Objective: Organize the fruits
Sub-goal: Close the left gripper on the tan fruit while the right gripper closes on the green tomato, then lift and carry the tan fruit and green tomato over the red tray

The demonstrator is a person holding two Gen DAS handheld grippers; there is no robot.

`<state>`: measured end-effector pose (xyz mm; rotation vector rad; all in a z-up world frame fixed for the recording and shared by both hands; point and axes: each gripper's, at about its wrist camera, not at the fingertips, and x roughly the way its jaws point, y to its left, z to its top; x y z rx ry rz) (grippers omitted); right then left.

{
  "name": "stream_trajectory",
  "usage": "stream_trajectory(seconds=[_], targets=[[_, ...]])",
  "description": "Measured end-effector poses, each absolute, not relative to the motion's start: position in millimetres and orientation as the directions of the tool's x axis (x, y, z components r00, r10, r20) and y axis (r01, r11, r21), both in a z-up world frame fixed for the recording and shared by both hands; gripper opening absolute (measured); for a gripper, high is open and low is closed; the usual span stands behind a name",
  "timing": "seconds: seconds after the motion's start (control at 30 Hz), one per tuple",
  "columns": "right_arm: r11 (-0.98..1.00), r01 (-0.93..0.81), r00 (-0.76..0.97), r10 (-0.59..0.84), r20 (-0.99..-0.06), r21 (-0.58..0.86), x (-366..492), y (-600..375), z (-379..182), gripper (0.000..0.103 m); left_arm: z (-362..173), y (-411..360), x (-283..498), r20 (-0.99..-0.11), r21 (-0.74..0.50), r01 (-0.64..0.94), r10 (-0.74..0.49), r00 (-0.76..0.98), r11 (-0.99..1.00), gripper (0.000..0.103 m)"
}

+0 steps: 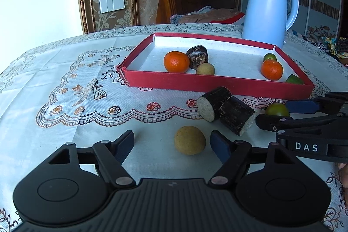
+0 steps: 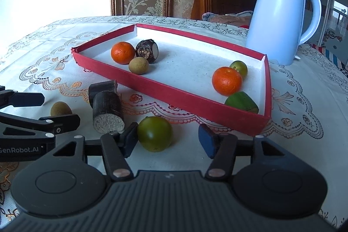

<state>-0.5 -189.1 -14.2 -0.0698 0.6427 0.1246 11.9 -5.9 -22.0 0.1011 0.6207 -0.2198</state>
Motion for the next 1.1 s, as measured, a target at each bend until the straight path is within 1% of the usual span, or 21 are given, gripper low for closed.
stream_trajectory(seconds=[0.03, 0.07, 0.1, 0.13, 0.17, 0.2, 0.23, 0.7, 0.73, 0.77, 0.83, 1.0, 1.03, 1.1], targets=[[0.99, -0.142, 0.793, 0.1, -0.601, -0.023, -0.7, -189.2, -14.1, 0.052, -21.8, -6.5, 11.5, -0.585, 0.029, 0.238, -0.177, 0.792, 0.971, 0.076], [0.989, -0.145, 0.793, 0.104, -0.601, -0.021, -1.2, -189.2, -14.2, 0.05, -21.6, -7.1, 11.1, -0.584, 0.03, 0.24, -0.178, 0.792, 0.97, 0.073], [0.989, -0.149, 0.793, 0.106, -0.6, -0.022, -1.6, -188.9, -14.1, 0.05, -21.3, -6.9, 10.9, -0.583, 0.029, 0.239, -0.178, 0.793, 0.971, 0.061], [0.988, -0.152, 0.793, 0.109, -0.599, -0.022, -2.1, -188.3, -14.1, 0.047, -21.2, -6.4, 10.7, -0.583, 0.022, 0.245, -0.186, 0.791, 0.969, 0.052], [0.988, -0.155, 0.794, 0.11, -0.598, -0.023, -2.2, -187.9, -14.0, 0.046, -21.2, -6.4, 10.4, -0.583, 0.016, 0.252, -0.196, 0.788, 0.968, 0.048], [0.988, -0.155, 0.794, 0.109, -0.598, -0.025, -2.4, -187.7, -13.9, 0.046, -21.4, -7.1, 9.7, -0.585, 0.013, 0.263, -0.206, 0.784, 0.965, 0.043], [0.988, -0.155, 0.794, 0.11, -0.598, -0.023, -2.2, -187.9, -13.9, 0.046, -21.7, -8.4, 9.4, -0.588, 0.016, 0.27, -0.209, 0.781, 0.963, 0.04], [0.988, -0.149, 0.795, 0.101, -0.599, -0.032, -2.0, -186.0, -14.0, 0.046, -22.7, -13.0, 10.1, -0.589, 0.044, 0.267, -0.191, 0.786, 0.963, 0.04], [0.988, -0.15, 0.795, 0.101, -0.598, -0.031, -2.1, -185.9, -14.0, 0.046, -22.7, -12.6, 10.1, -0.588, 0.042, 0.267, -0.192, 0.786, 0.963, 0.04], [0.988, -0.154, 0.796, 0.107, -0.596, -0.029, -2.5, -185.8, -13.8, 0.04, -22.7, -12.7, 10.1, -0.588, 0.045, 0.267, -0.191, 0.786, 0.963, 0.04], [0.988, -0.151, 0.799, 0.101, -0.593, -0.035, -3.4, -185.0, -13.7, 0.034, -22.7, -13.1, 9.8, -0.585, 0.048, 0.271, -0.193, 0.788, 0.961, 0.039], [0.988, -0.149, 0.801, 0.103, -0.59, -0.029, -3.6, -186.0, -13.2, 0.034, -21.5, -13.2, 8.1, -0.574, 0.051, 0.267, -0.191, 0.796, 0.962, 0.039], [0.989, -0.148, 0.802, 0.102, -0.589, -0.03, -4.0, -185.9, -13.0, 0.034, -21.0, -13.1, 7.5, -0.571, 0.051, 0.27, -0.193, 0.798, 0.962, 0.035], [0.989, -0.146, 0.803, 0.101, -0.588, -0.03, -4.0, -185.9, -13.0, 0.034, -20.3, -14.7, 5.1, -0.564, 0.05, 0.288, -0.211, 0.798, 0.956, 0.032]])
